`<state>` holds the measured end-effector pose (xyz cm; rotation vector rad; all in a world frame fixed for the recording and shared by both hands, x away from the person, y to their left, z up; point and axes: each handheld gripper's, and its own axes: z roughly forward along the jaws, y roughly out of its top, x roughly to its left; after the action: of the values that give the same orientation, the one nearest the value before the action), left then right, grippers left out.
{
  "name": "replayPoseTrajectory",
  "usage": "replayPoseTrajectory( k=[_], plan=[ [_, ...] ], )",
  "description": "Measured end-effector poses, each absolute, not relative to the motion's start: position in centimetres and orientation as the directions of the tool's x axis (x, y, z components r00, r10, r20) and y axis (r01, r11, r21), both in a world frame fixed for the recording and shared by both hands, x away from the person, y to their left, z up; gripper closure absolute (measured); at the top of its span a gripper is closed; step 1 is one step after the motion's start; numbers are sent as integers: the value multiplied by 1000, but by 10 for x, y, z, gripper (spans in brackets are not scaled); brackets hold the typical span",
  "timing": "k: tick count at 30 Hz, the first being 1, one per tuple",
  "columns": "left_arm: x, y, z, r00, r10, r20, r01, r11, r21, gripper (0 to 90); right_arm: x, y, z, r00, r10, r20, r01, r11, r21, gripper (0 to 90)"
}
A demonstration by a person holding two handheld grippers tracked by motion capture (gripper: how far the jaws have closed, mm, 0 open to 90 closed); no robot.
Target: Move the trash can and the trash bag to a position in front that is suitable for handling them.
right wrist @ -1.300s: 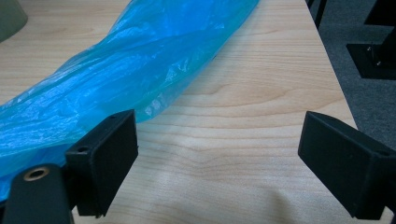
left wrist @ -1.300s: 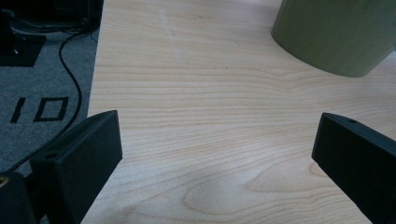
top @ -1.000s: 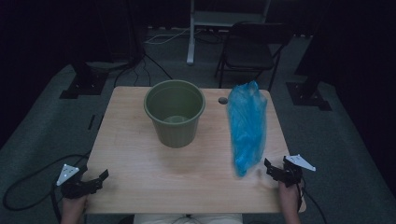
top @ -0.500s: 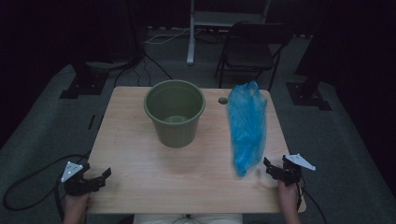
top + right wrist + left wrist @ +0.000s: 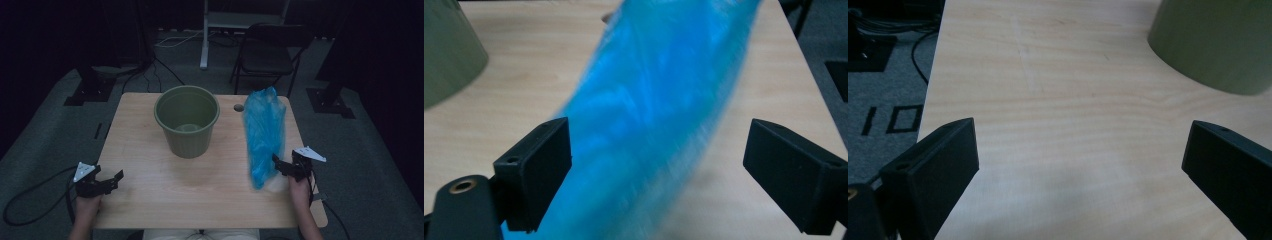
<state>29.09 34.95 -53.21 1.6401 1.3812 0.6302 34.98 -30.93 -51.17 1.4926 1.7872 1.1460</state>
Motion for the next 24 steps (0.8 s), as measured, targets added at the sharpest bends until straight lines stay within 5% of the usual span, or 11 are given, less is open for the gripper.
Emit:
replayPoseTrajectory(
  k=[14, 24],
  plan=[
    [344, 324, -518, 305, 946, -105, 494, -63, 867, 22, 406, -261, -492, -301, 950, 80, 490, 81, 868, 115],
    [391, 305, -511, 309, 945, -105, 472, -57, 880, 22, 447, -221, -480, -326, 933, 155, 480, 22, 877, 115]
  ],
)
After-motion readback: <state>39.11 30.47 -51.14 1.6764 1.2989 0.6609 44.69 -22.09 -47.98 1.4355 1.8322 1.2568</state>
